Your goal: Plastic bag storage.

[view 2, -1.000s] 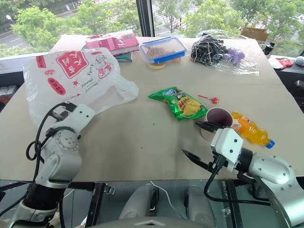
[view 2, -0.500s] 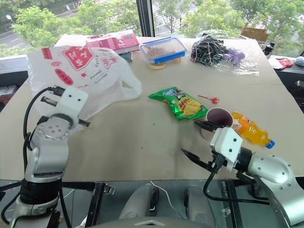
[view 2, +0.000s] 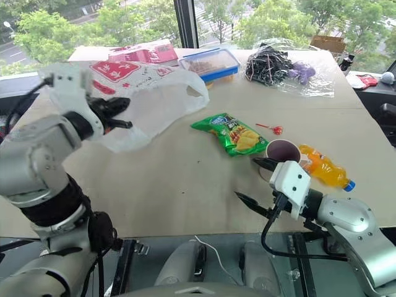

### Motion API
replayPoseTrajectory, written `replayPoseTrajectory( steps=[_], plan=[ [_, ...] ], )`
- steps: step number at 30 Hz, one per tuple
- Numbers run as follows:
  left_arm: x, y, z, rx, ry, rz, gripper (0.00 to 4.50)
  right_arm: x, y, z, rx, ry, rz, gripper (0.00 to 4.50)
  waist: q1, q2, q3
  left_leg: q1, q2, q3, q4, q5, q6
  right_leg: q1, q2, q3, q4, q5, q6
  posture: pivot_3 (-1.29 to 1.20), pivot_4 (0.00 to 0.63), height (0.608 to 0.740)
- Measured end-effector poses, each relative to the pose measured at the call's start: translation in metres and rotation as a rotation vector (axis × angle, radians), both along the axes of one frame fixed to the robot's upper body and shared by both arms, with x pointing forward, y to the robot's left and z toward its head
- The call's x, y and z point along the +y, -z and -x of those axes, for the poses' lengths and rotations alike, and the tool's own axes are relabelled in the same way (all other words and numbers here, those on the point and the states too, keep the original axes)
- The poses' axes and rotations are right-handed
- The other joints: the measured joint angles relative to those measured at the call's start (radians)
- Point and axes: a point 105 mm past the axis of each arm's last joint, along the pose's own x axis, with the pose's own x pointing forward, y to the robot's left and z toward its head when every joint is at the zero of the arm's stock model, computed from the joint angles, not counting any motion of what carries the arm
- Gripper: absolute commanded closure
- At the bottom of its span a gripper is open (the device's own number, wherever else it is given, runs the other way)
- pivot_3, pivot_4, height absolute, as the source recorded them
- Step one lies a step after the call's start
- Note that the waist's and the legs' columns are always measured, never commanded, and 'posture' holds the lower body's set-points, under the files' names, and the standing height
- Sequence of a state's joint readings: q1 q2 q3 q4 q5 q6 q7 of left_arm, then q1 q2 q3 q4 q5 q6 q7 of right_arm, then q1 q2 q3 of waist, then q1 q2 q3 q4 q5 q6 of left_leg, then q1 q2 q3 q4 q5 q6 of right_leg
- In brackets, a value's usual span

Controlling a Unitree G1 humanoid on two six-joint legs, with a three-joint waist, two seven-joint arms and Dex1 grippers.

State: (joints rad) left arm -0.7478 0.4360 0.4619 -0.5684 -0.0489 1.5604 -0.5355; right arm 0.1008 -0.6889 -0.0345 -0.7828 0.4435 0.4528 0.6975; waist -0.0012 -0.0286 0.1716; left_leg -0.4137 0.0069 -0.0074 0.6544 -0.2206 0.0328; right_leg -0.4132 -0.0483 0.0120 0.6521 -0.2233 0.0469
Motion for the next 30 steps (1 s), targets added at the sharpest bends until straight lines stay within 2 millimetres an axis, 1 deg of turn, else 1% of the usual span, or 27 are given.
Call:
replayPoseTrajectory(
  steps=[3,5,7,9,13,16,18,20,22,24,26,28,30],
  plan=[
    [0.024,-0.015,0.002,-0.051,-0.102,0.092,4.45,0.004,0.001,-0.004,0.008,-0.007,-0.002,0.0,-0.004,-0.001,0.0,0.0,0.0,0.0,0.0,0.0,0.0,0.0,0.0,0.0,0.001,0.0,0.0,0.0,0.15,0.74],
    [0.037,-0.023,0.005,-0.083,-0.163,0.156,4.45,0.004,0.004,-0.009,0.016,0.007,0.005,0.0,-0.007,-0.001,0.0,0.0,-0.001,0.0,0.0,0.0,0.0,0.0,0.0,0.0,0.001,0.0,0.0,0.0,0.15,0.74],
    [0.045,-0.024,0.006,-0.087,-0.196,0.222,4.45,0.004,0.007,-0.017,0.014,0.04,0.025,0.0,-0.006,-0.001,0.0,0.0,-0.001,0.0,0.001,0.0,0.0,0.0,-0.001,0.0,0.001,0.0,0.0,0.0,0.15,0.74],
    [0.048,-0.023,0.005,-0.081,-0.205,0.259,4.45,0.006,0.007,-0.021,-0.003,0.061,0.036,0.0,-0.005,-0.001,0.0,0.0,-0.001,0.0,0.001,0.0,0.0,0.0,-0.001,0.0,0.001,0.0,0.0,0.0,0.15,0.74],
    [0.044,-0.022,0.001,-0.076,-0.16,0.29,4.45,0.008,0.003,-0.034,-0.041,0.117,0.087,0.0,-0.007,-0.001,0.0,0.0,-0.001,0.0,0.001,0.0,-0.001,-0.001,-0.001,0.001,0.003,0.0,0.0,0.0,0.15,0.74],
    [0.034,-0.024,-0.001,-0.075,-0.089,0.296,4.45,0.008,-0.001,-0.041,-0.062,0.146,0.133,0.0,-0.007,-0.001,0.0,0.0,-0.001,0.0,0.001,0.0,-0.001,-0.001,-0.001,0.001,0.004,0.0,0.0,0.0,0.15,0.74],
    [0.027,-0.025,-0.002,-0.079,-0.037,0.296,4.45,0.008,-0.005,-0.042,-0.077,0.151,0.15,0.0,-0.007,-0.001,0.0,0.0,-0.001,0.0,0.001,0.0,-0.001,-0.001,-0.001,0.001,0.004,0.0,0.0,0.0,0.15,0.74],
    [0.024,-0.025,-0.002,-0.074,-0.016,0.299,4.45,0.007,-0.007,-0.042,-0.076,0.152,0.156,0.0,-0.007,-0.001,0.0,0.0,-0.001,0.0,0.001,0.0,-0.001,-0.001,-0.001,0.001,0.004,0.0,0.0,0.0,0.15,0.74],
    [0.02,-0.021,-0.004,-0.058,0.008,0.301,4.45,-0.002,-0.013,-0.041,-0.063,0.183,0.169,0.0,-0.007,-0.001,0.0,0.0,-0.001,0.0,0.001,0.0,-0.001,-0.001,-0.002,0.001,0.004,0.0,0.0,0.0,0.15,0.74],
    [0.019,-0.017,-0.005,-0.042,0.014,0.304,4.45,-0.017,-0.023,-0.042,-0.069,0.242,0.179,0.0,-0.006,-0.001,0.0,0.0,-0.001,0.0,0.001,0.0,-0.001,-0.001,-0.002,0.001,0.004,0.0,0.0,0.0,0.15,0.74],
    [0.016,-0.015,-0.007,-0.027,0.034,0.308,4.45,-0.031,-0.03,-0.039,-0.057,0.298,0.174,0.0,-0.004,-0.002,0.0,0.0,-0.001,-0.001,0.001,0.0,-0.001,-0.001,-0.002,0.0,0.004,0.0,0.0,0.0,0.15,0.74],
    [0.014,-0.012,-0.008,-0.015,0.049,0.308,4.45,-0.047,-0.026,-0.03,-0.003,0.339,0.185,0.0,0.002,-0.002,0.0,-0.001,-0.001,-0.001,0.0,0.0,-0.001,-0.001,-0.002,0.0,0.004,0.0,0.0,0.0,0.15,0.74],
    [0.014,-0.008,-0.01,0.0,0.054,0.312,4.45,-0.066,-0.018,-0.02,0.065,0.385,0.212,0.0,0.004,-0.002,0.001,-0.001,-0.002,0.0,0.0,0.0,-0.001,-0.001,-0.002,0.001,0.004,0.0,0.0,0.0,0.15,0.74]
  ],
)
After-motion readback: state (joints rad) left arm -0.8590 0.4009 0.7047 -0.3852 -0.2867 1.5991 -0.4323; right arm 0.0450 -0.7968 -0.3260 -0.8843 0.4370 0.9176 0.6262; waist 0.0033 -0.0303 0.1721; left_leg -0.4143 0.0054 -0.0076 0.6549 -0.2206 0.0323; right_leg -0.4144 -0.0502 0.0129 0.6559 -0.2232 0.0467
